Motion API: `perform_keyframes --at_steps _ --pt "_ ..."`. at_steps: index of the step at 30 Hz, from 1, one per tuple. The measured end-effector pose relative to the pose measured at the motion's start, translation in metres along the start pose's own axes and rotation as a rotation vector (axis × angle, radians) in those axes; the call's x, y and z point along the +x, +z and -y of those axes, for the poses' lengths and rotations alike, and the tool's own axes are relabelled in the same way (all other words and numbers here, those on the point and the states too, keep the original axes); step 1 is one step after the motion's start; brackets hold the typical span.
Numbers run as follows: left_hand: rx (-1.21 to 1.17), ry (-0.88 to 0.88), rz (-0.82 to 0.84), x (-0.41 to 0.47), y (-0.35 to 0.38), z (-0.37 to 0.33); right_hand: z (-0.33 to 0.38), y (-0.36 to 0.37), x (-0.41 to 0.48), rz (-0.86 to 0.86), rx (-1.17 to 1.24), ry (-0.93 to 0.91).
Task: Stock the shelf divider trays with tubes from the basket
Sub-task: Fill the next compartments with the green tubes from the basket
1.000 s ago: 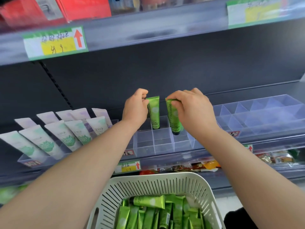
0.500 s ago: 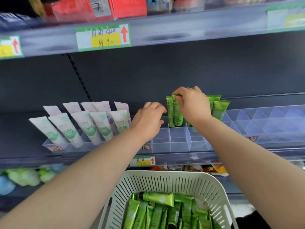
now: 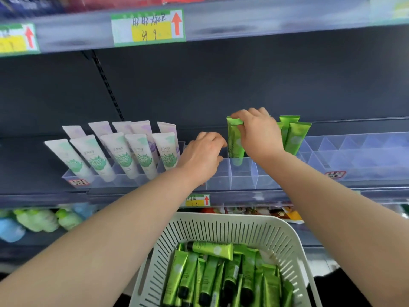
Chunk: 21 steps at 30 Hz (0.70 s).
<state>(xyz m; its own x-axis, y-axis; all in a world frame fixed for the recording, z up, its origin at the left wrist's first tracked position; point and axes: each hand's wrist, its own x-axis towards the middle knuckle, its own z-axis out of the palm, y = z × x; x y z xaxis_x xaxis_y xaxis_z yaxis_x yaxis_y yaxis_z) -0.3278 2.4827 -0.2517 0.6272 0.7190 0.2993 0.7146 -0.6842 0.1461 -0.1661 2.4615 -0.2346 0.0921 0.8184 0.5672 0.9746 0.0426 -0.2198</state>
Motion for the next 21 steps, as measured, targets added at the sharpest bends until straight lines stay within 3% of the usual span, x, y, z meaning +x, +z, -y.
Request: perform_keyframes --at_steps 6,11,21 --pt "-0.005 0.055 -0.050 -0.039 0.007 -0.001 0.012 -0.005 -0.050 -0.072 0.046 -0.053" --pt "-0.010 0.055 -0.032 -0.091 0.032 0.003 0.023 0.018 -0.122 -0.022 0.191 -0.013" --pt "-0.102 -0.159 0.185 -0.176 0.120 0.019 0.017 0.088 -0.226 0.532 0.074 0.059"
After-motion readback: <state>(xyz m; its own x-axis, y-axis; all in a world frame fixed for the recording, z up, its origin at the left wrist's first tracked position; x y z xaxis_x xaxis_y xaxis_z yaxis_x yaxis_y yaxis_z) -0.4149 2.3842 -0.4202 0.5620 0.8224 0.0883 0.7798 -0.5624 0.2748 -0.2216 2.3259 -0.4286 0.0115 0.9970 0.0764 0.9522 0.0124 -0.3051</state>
